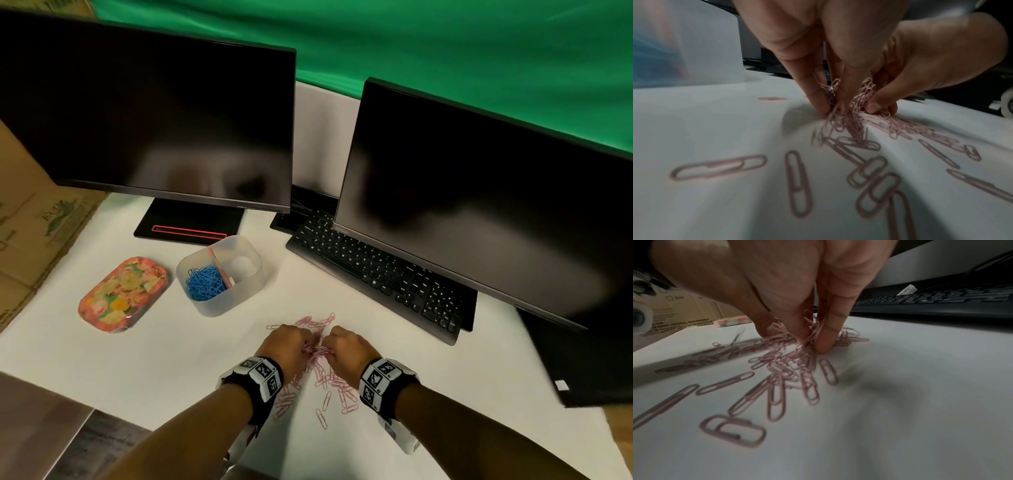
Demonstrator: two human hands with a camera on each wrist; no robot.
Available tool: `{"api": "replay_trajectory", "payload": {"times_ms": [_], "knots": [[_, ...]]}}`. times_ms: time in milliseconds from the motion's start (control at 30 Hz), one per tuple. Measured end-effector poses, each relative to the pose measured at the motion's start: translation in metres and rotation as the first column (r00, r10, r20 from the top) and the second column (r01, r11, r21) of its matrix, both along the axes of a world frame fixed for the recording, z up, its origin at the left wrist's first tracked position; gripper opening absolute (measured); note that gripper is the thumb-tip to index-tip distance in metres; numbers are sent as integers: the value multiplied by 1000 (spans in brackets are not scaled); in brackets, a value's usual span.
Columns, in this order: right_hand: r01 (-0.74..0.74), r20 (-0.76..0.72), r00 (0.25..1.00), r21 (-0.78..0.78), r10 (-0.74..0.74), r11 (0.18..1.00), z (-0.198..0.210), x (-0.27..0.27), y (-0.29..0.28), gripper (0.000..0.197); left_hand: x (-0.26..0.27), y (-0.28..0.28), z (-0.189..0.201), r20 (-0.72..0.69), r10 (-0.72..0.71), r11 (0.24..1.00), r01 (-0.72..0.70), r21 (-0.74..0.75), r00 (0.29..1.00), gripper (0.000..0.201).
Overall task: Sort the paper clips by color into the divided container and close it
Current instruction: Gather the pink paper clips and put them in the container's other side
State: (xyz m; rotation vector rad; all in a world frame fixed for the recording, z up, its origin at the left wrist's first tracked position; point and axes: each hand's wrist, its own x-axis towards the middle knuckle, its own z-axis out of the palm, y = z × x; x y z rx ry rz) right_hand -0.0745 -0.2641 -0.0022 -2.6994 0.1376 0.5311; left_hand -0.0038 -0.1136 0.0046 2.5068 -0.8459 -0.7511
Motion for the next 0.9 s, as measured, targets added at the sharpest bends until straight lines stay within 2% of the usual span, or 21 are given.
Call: {"api": "replay_trajectory", "payload": {"times_ms": [200, 433, 567, 700, 833, 900], "knots": [[10, 37, 999, 27, -11, 1000, 3, -1, -8, 25, 9, 11, 7, -24, 106, 991, -108, -75, 994, 29], [104, 88, 989, 142, -118, 984, 8, 0, -17, 22, 50, 29, 53, 85, 243, 951, -220, -219, 966, 22], [126, 113, 982, 182, -148, 975, 9, 0, -19, 21, 93, 41, 77, 146, 364, 917, -326, -228, 920, 18], [131, 119, 981, 196, -156, 972, 12, 2, -20, 20, 134, 41, 81, 234, 453, 891, -442, -100, 860, 15], [151, 98, 980, 210, -174, 966, 15, 3, -21, 20, 150, 31, 67, 224, 391, 900, -422, 111, 893, 22], [164, 91, 978, 213, -187, 963, 18, 3, -23, 21, 150, 25, 59, 215, 355, 906, -392, 161, 910, 29]]}}
